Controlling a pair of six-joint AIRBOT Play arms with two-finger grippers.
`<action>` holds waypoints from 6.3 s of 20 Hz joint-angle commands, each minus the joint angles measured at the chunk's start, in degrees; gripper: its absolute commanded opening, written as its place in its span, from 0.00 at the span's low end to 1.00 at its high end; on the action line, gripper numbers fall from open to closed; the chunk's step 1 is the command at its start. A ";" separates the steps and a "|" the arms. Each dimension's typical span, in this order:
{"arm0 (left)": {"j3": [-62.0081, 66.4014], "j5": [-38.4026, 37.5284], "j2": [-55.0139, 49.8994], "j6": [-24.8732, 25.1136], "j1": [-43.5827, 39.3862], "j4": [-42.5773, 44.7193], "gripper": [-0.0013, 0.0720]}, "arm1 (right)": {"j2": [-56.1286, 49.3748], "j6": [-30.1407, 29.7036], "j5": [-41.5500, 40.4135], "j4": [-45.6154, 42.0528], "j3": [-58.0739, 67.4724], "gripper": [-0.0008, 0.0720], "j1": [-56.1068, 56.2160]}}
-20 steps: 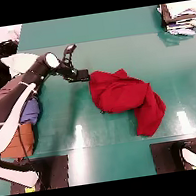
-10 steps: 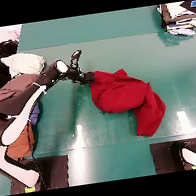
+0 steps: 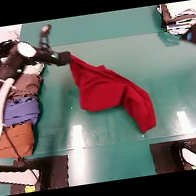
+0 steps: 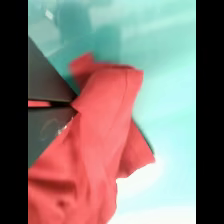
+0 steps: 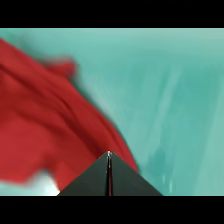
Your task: Fold the shirts.
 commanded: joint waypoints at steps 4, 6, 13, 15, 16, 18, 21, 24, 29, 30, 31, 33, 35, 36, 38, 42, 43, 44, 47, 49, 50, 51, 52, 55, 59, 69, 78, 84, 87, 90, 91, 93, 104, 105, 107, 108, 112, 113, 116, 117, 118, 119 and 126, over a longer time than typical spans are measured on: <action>0.59 -6.69 5.57 1.22 4.02 6.99 0.05 | 0.04 3.45 -9.07 -2.10 -30.29 0.62 0.00; 0.59 -7.48 5.57 1.20 4.02 6.97 0.05 | -4.94 1.62 -12.46 1.92 -35.34 0.61 0.04; 0.59 -7.61 5.57 1.20 4.02 6.97 0.05 | -21.18 -6.86 -20.11 17.07 -35.69 0.60 0.42; 0.59 -7.65 5.57 1.20 4.02 6.99 0.05 | -24.50 -6.88 -20.55 16.92 -33.27 0.57 2.03; 0.59 -7.65 5.57 1.20 4.02 6.97 0.05 | -25.79 -7.15 -20.55 16.87 -31.95 0.45 2.99; 0.59 -7.69 5.57 1.20 4.02 6.97 0.05 | -27.80 -7.37 -21.18 16.81 -29.44 0.43 4.98; 0.59 -8.55 5.57 1.20 4.02 6.97 0.05 | -29.33 -7.37 -23.50 16.65 -27.41 0.22 6.54; 0.61 -9.84 5.62 1.20 4.02 6.99 0.05 | -29.20 -7.74 -24.52 16.61 -27.23 0.03 6.51; 3.74 -8.22 13.46 0.72 4.02 10.75 0.05 | -16.92 -7.65 -24.00 8.41 -21.31 0.03 4.22; 5.66 -8.24 16.26 0.72 4.02 11.82 0.05 | -13.49 -7.63 -23.39 7.10 -18.01 0.03 3.21; 7.98 -8.24 19.41 0.74 4.02 12.37 0.05 | -9.90 -7.65 -22.71 6.12 -13.94 0.03 2.05; 12.94 -8.20 25.38 0.76 4.02 12.33 0.05 | -4.09 -7.65 -21.38 6.16 -5.77 0.03 -0.09; 17.66 -8.22 31.12 0.76 4.02 11.80 0.05 | 0.59 -7.67 -19.85 6.16 1.51 0.03 -1.66; 19.63 -8.15 33.73 0.76 4.02 11.41 0.05 | 3.04 -7.67 -19.74 6.16 4.09 0.03 -2.25; 22.91 -7.41 38.84 0.72 4.02 11.39 0.05 | 6.91 -7.67 -18.84 6.14 7.85 0.03 -3.26; 29.11 -7.21 43.56 -1.29 4.02 11.39 0.05 | 11.89 -7.67 -13.94 6.12 14.47 0.03 -7.65; 31.04 -7.32 43.58 -1.40 4.02 11.30 0.05 | 12.44 -7.67 -12.83 6.16 16.15 0.03 -9.33; 32.17 -6.88 43.58 -1.44 4.02 11.17 0.05 | 12.48 -7.69 -11.61 6.23 17.99 0.03 -11.02; 32.39 -6.99 42.91 -1.38 4.02 10.60 0.05 | 9.51 -7.67 -6.23 6.34 24.94 0.03 -14.60; 29.05 -7.48 41.94 -1.36 4.02 11.02 0.05 | 5.42 -7.63 -1.99 6.40 29.66 0.03 -15.23; 26.12 -7.91 41.03 -1.38 4.02 11.50 0.05 | 2.73 -7.28 -0.15 6.75 31.45 0.03 -14.71; 22.91 -8.37 40.09 -1.36 4.02 11.63 0.05 | 0.46 -6.12 0.46 6.69 31.54 0.03 -13.64; 19.12 -9.03 38.69 -1.38 4.02 11.69 0.05 | -1.75 -5.38 0.59 6.69 29.97 0.03 -11.98; 7.98 -10.64 31.95 -1.38 4.02 11.69 0.05 | -9.16 -5.09 1.14 5.33 21.79 0.03 -6.36; -4.90 -6.97 19.41 -1.36 4.02 11.67 0.05 | -21.11 -5.07 -2.64 -1.38 11.82 0.03 -1.60; -4.37 -0.39 4.28 -1.42 6.08 11.89 0.78 | -41.05 -5.09 -8.72 7.39 20.37 0.45 -2.29; -31.08 -21.46 25.24 -4.81 14.60 12.52 0.73 | -22.69 -7.28 -0.20 9.25 -0.46 0.45 -4.76; -54.93 -20.68 39.50 -6.97 14.60 7.89 0.73 | -10.19 -7.21 -1.68 9.60 -16.33 0.45 -8.09; -59.28 -18.51 39.74 -6.73 14.60 4.15 0.73 | -6.01 -7.19 -1.90 9.86 -21.57 0.45 -10.51; -61.99 -12.98 39.74 -4.98 13.16 0.07 0.73 | -2.08 -7.19 -1.90 9.88 -26.32 0.45 -13.86; -62.45 -11.56 39.69 -5.01 11.54 -0.46 0.73 | -1.01 -7.19 -1.70 9.84 -27.71 0.45 -15.13; -62.53 -9.11 39.69 -5.09 8.70 -0.35 0.50 | 1.46 -7.19 -1.73 9.81 -31.08 0.45 -18.60; -57.07 -9.84 39.74 -5.22 8.57 -0.59 0.05 | 5.25 -3.32 -1.66 3.56 -56.08 0.65 -30.03; -57.07 -9.86 39.74 -5.25 8.57 -0.61 0.05 | 5.25 -3.08 -3.65 5.51 -57.75 0.63 -28.74; -57.07 -9.92 39.74 -5.22 8.57 -0.61 0.05 | 4.90 -2.49 -7.50 10.12 -60.26 0.62 -25.51; -57.07 -9.88 39.74 -5.25 8.57 -0.61 0.05 | 3.74 -1.84 -8.85 10.86 -60.72 0.62 -23.41; -57.07 -10.12 39.74 -5.20 8.57 -0.57 0.05 | -3.34 -1.07 -11.41 10.84 -59.10 0.45 -16.90; -57.05 -10.16 39.74 -5.20 8.57 -0.55 0.05 | -4.74 -1.18 -11.69 10.71 -57.92 0.40 -15.30; -54.64 -12.35 39.82 -5.25 8.57 0.22 0.05 | -5.95 -1.70 -11.50 10.73 -52.85 0.04 -11.23; -51.89 -13.90 39.89 -5.25 8.57 0.96 0.05 | -4.90 -1.70 -10.58 10.73 -50.16 0.03 -10.32; -47.67 -15.93 39.89 -5.25 8.57 2.05 0.05 | -3.23 -1.68 -9.79 10.73 -46.97 0.03 -9.64; -42.32 -17.92 39.93 -5.22 8.57 2.93 0.05 | -0.94 -1.68 -9.18 10.71 -42.82 0.03 -9.14; 4.87 -25.42 39.95 -4.85 8.57 5.09 0.05 | 10.82 -1.68 -10.12 4.96 -6.84 0.03 -9.18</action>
